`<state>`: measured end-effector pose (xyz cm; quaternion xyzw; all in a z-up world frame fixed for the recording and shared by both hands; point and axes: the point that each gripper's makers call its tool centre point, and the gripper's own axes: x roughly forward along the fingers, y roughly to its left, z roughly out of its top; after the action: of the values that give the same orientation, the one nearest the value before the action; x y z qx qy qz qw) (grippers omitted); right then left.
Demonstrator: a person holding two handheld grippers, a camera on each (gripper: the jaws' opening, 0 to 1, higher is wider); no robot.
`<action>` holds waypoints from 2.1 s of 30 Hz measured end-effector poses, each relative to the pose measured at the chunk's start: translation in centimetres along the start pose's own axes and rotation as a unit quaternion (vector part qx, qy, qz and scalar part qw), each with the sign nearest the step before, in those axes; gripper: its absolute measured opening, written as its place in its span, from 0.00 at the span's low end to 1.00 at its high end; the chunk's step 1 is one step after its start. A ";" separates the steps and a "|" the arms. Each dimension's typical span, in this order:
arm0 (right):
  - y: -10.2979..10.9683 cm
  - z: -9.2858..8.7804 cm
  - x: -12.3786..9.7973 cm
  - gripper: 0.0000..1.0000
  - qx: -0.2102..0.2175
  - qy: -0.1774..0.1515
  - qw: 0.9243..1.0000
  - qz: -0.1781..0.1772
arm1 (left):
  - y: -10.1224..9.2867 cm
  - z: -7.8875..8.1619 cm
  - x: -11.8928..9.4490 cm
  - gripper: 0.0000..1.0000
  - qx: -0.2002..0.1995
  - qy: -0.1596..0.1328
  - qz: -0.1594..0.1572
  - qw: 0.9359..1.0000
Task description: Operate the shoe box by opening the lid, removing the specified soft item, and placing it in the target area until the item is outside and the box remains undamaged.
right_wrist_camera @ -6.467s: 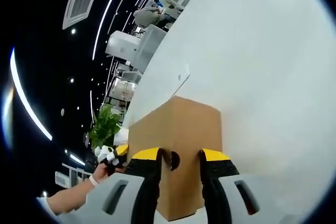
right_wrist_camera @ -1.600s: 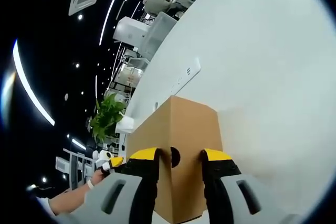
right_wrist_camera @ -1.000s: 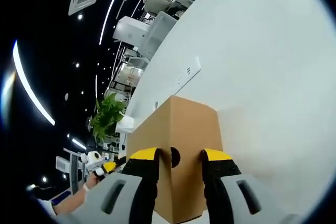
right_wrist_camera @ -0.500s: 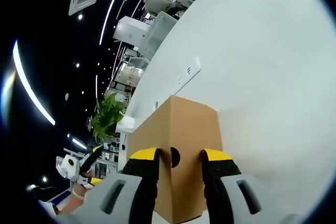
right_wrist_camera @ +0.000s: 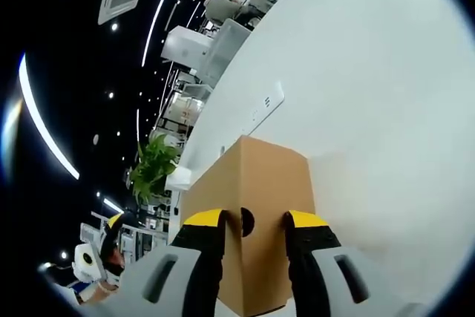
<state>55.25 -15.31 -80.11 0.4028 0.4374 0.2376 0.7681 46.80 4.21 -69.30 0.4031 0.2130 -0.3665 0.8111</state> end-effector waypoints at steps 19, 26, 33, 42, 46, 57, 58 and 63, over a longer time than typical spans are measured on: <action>0.0 0.3 -0.1 0.31 0.002 0.006 1.000 0.005 | -3.8 -4.0 2.8 0.78 0.126 0.066 0.017 0.990; 0.0 0.1 -0.2 0.31 0.004 0.004 1.000 0.009 | -4.6 -4.6 4.3 0.66 0.178 0.066 0.010 0.982; 0.2 0.0 -0.2 0.31 0.004 0.005 1.000 0.009 | -5.5 -5.4 5.8 0.63 0.168 0.074 0.000 0.983; 0.1 0.1 -0.1 0.31 0.006 0.007 1.000 0.009 | -5.8 -5.9 7.7 0.53 0.161 0.064 0.009 0.985; 0.5 -0.3 -0.3 0.30 0.009 0.008 1.000 0.011 | -5.4 -5.9 7.9 0.49 0.175 0.067 0.023 0.982; -0.5 0.6 0.0 0.30 0.016 0.009 1.000 0.011 | -5.8 -6.5 8.2 0.54 0.223 0.085 0.065 0.969; -0.6 0.7 0.1 0.30 0.016 0.007 1.000 0.011 | -5.9 -6.7 8.4 0.55 0.229 0.088 0.070 0.967; -0.2 0.4 0.0 0.30 0.014 0.003 1.000 0.010 | -5.2 -6.4 8.4 0.50 0.230 0.085 0.100 0.964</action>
<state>55.55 -15.62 -80.17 0.4169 0.4392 0.2401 0.7587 47.86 3.69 -81.03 0.6273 0.1496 -0.2869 0.7084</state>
